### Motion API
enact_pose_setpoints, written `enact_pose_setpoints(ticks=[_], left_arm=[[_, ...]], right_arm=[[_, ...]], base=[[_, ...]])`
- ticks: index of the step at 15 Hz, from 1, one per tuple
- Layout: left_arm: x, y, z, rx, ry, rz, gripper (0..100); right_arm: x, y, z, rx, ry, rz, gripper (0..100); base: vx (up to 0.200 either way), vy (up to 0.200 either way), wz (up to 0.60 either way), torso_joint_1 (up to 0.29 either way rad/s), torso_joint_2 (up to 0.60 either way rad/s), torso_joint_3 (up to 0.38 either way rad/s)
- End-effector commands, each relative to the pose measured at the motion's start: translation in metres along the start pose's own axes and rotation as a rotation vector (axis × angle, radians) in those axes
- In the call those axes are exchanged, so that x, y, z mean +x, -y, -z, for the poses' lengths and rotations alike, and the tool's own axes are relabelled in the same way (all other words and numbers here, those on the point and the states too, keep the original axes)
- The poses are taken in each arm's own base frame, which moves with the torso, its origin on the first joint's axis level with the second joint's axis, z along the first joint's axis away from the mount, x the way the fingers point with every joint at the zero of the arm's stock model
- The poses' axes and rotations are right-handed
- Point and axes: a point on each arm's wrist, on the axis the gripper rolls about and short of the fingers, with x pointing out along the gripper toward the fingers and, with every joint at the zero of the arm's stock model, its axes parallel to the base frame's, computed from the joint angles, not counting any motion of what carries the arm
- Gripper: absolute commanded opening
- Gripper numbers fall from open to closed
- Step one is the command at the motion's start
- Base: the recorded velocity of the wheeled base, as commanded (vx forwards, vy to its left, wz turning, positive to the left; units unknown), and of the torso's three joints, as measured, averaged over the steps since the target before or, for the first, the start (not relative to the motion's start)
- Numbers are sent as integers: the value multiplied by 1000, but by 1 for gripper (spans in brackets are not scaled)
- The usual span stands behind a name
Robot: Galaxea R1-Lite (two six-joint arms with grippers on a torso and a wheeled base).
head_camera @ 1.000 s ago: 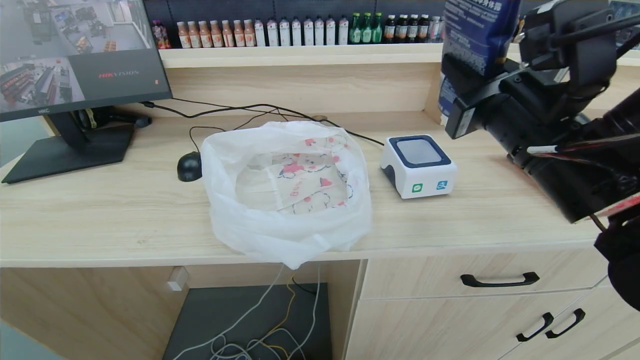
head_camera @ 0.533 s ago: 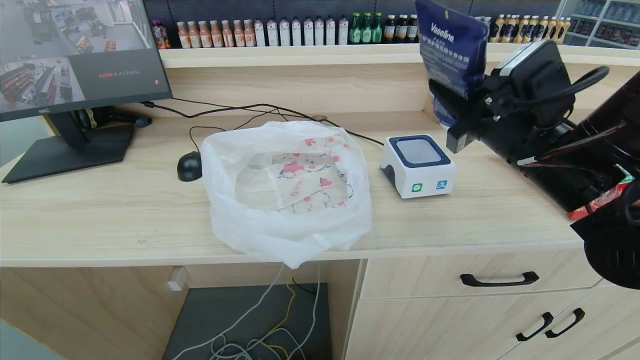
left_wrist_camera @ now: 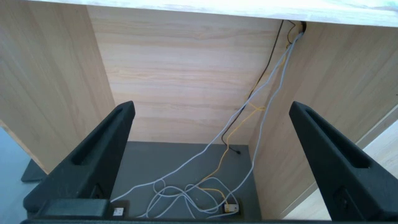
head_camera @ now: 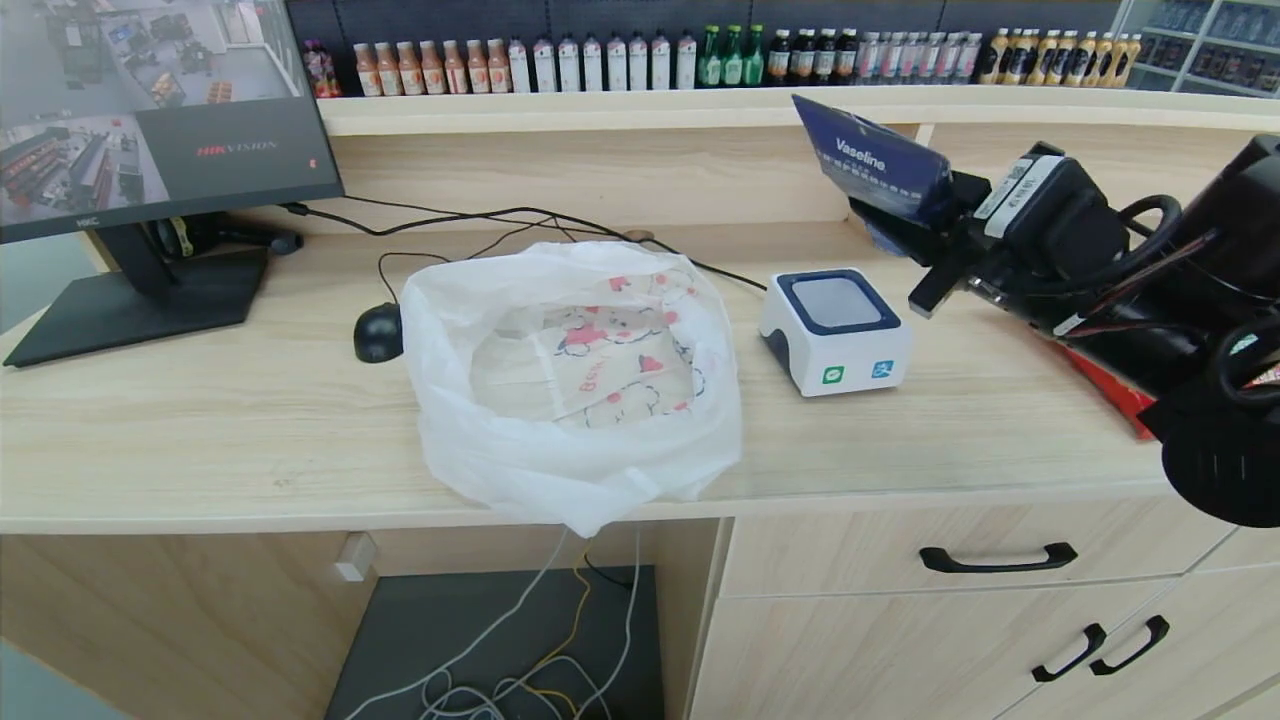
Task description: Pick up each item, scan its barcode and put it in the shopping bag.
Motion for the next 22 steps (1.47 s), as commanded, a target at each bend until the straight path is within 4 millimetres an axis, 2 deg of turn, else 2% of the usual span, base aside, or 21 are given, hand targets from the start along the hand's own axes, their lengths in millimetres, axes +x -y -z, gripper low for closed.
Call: enact_pose_setpoints(ticks=[1,8,14,22], left_arm=[[0,0,0,0,0,-1,100],[0,0,0,0,0,-1,100],[0,0,0,0,0,0,100],[0,0,0,0,0,-1,100]], right_arm=[[-1,-3,8,-19,-2,-22,0],[5,-33,37,-65,45,-160,0],[2,-34,40,-67,36,-165,0],[0,-47,45,-45,24,-202,0]], base=[[0,0,0,0,0,0],[0,0,0,0,0,0],[0,0,0,0,0,0],[0,0,0,0,0,0]])
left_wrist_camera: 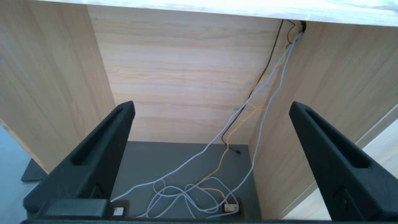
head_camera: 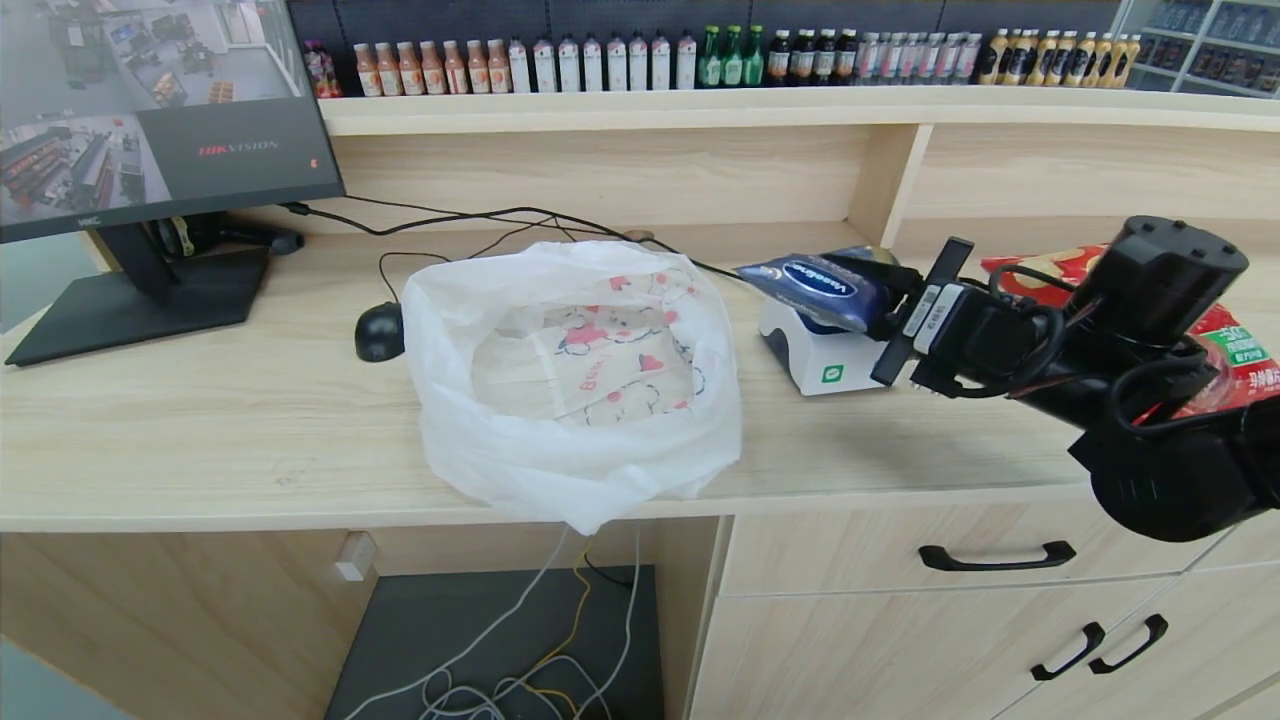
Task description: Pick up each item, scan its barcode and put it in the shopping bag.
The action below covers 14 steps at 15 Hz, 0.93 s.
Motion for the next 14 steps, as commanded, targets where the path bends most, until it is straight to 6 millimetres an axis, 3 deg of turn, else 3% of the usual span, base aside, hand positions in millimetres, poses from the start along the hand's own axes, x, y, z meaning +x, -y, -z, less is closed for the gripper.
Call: enact_pose_setpoints(ticks=[1,14], left_arm=[[0,0,0,0,0,-1,100],[0,0,0,0,0,-1,100]], right_arm=[[1,-7,2,16,-6,-18,0],[6,-14,1,27,4,-31,0]], base=[[0,0,0,0,0,0],[0,0,0,0,0,0]])
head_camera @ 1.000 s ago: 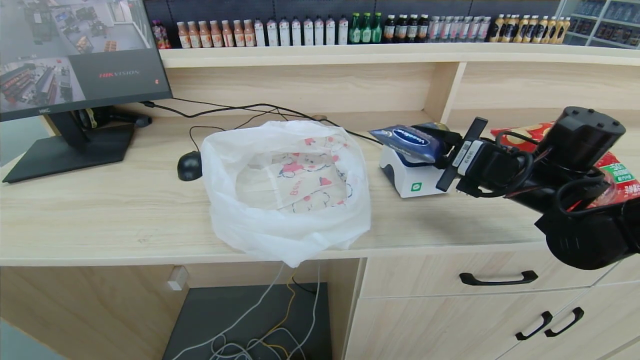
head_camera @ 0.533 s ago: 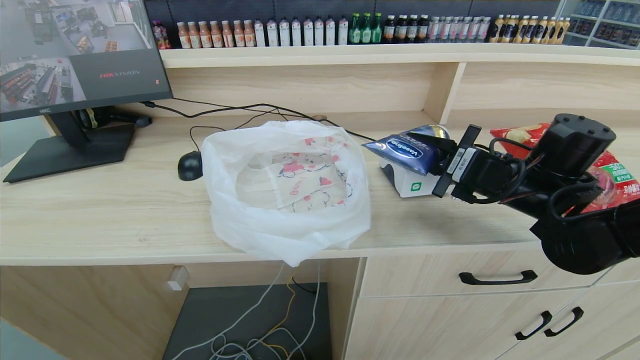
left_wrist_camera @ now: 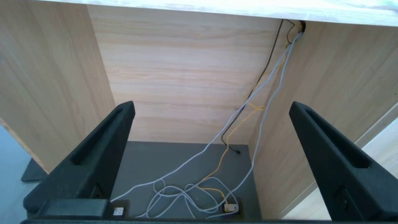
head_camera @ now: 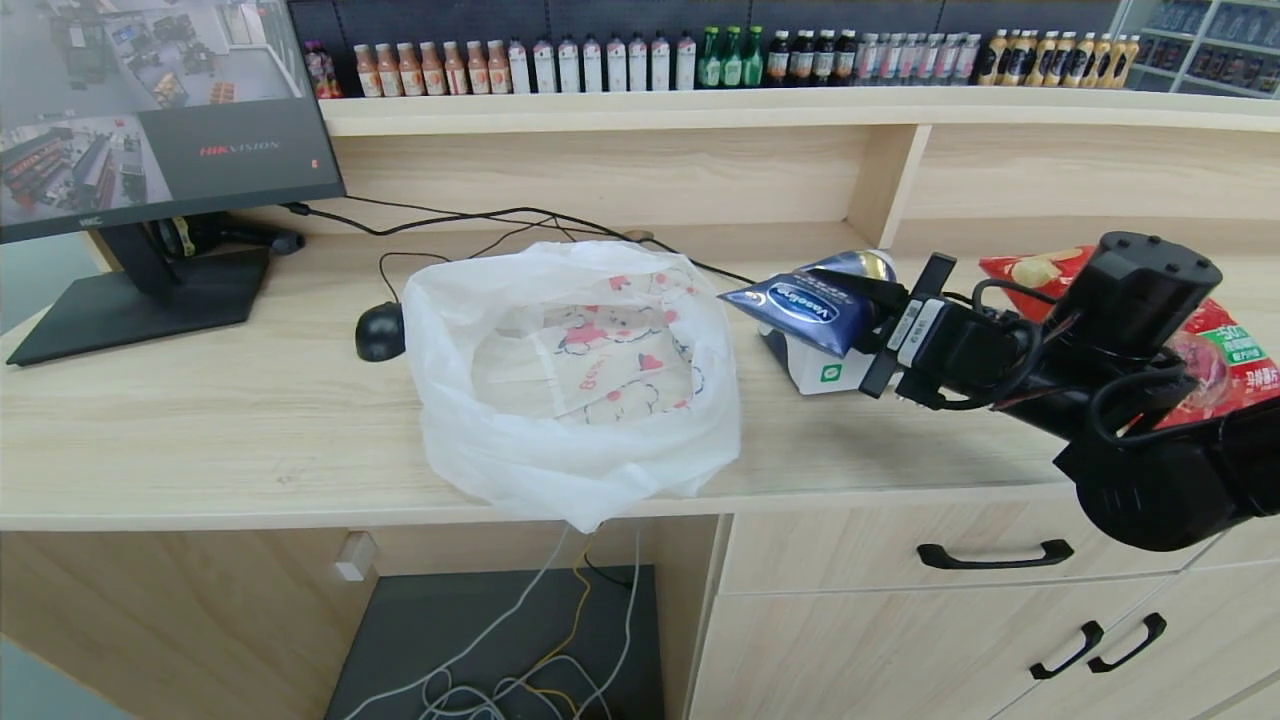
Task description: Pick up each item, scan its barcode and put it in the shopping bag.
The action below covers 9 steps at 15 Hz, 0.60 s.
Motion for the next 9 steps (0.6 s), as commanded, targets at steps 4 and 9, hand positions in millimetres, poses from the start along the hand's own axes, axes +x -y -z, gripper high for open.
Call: enact_pose_setpoints(ticks=[4,9], left_arm=[[0,0,0,0,0,0,100],[0,0,0,0,0,0,100]], right_arm=[[1,-3,0,7,5,-10,0],[1,-4,-2,12,13,-1,0]], base=[[0,0,0,0,0,0],[0,0,0,0,0,0]])
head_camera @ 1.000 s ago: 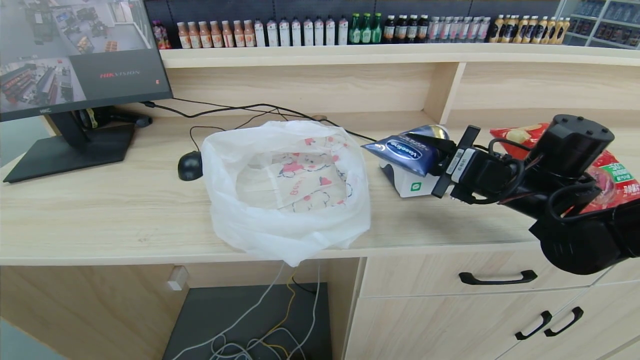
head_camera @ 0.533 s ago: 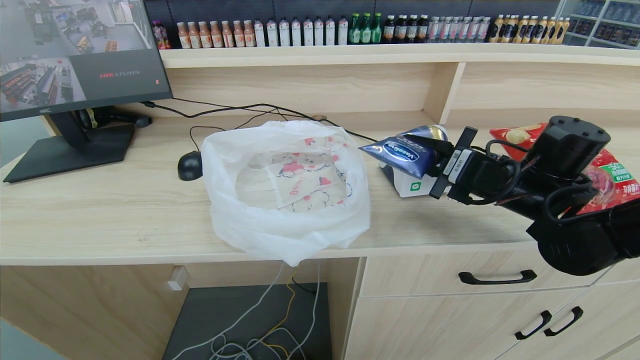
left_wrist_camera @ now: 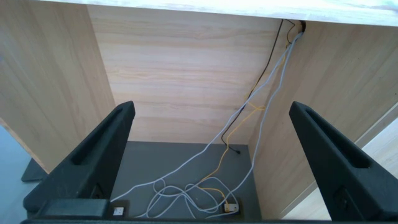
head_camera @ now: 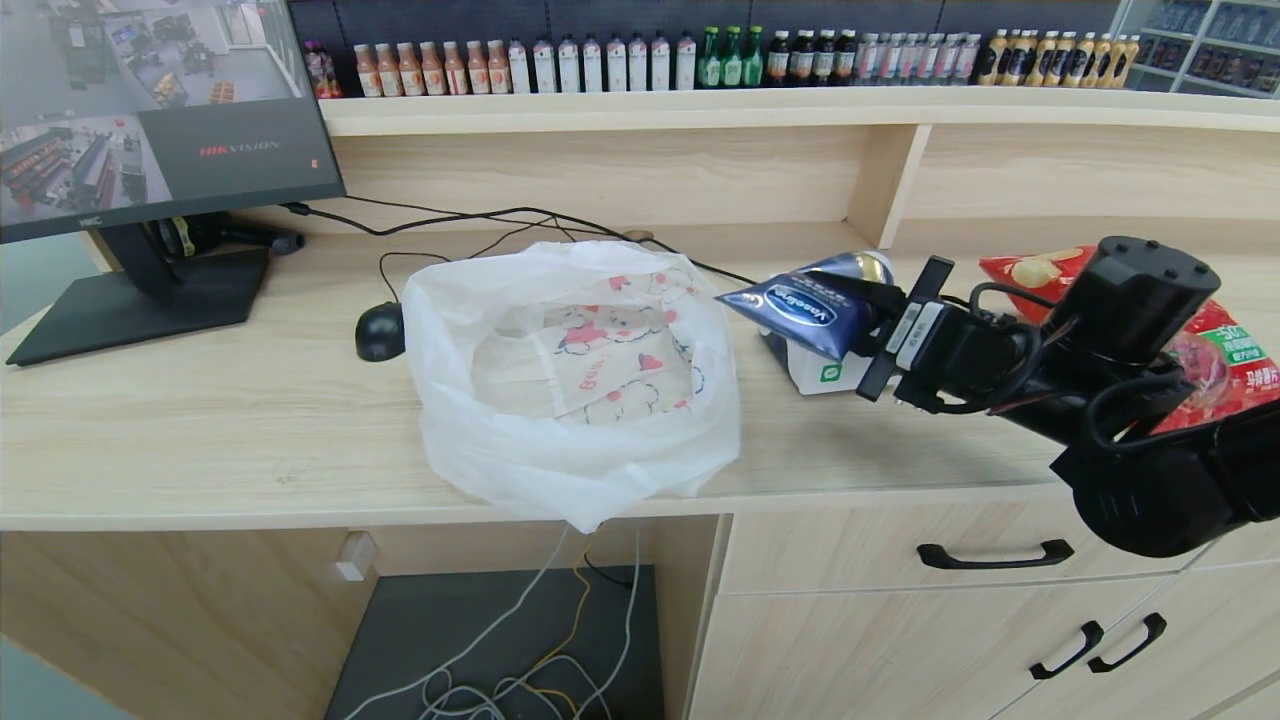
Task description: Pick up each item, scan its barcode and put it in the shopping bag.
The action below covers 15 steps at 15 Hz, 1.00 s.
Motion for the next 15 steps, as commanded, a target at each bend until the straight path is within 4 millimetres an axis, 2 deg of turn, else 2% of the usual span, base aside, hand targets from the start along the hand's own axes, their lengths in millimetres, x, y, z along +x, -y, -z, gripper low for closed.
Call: enact_pose_setpoints(ticks=[1,10,12,15], left_arm=[[0,0,0,0,0,0,100],[0,0,0,0,0,0,100],[0,0,0,0,0,0,100],[0,0,0,0,0,0,100]], right_arm=[[1,0,0,1,3,1,0],[-5,20,-16,45,46,91,0],[-4,28,-28,88,63,145,0],[1,29,-45,124,118,171,0]], base=[[0,0,0,0,0,0],[0,0,0,0,0,0],[0,0,0,0,0,0],[0,0,0,0,0,0]])
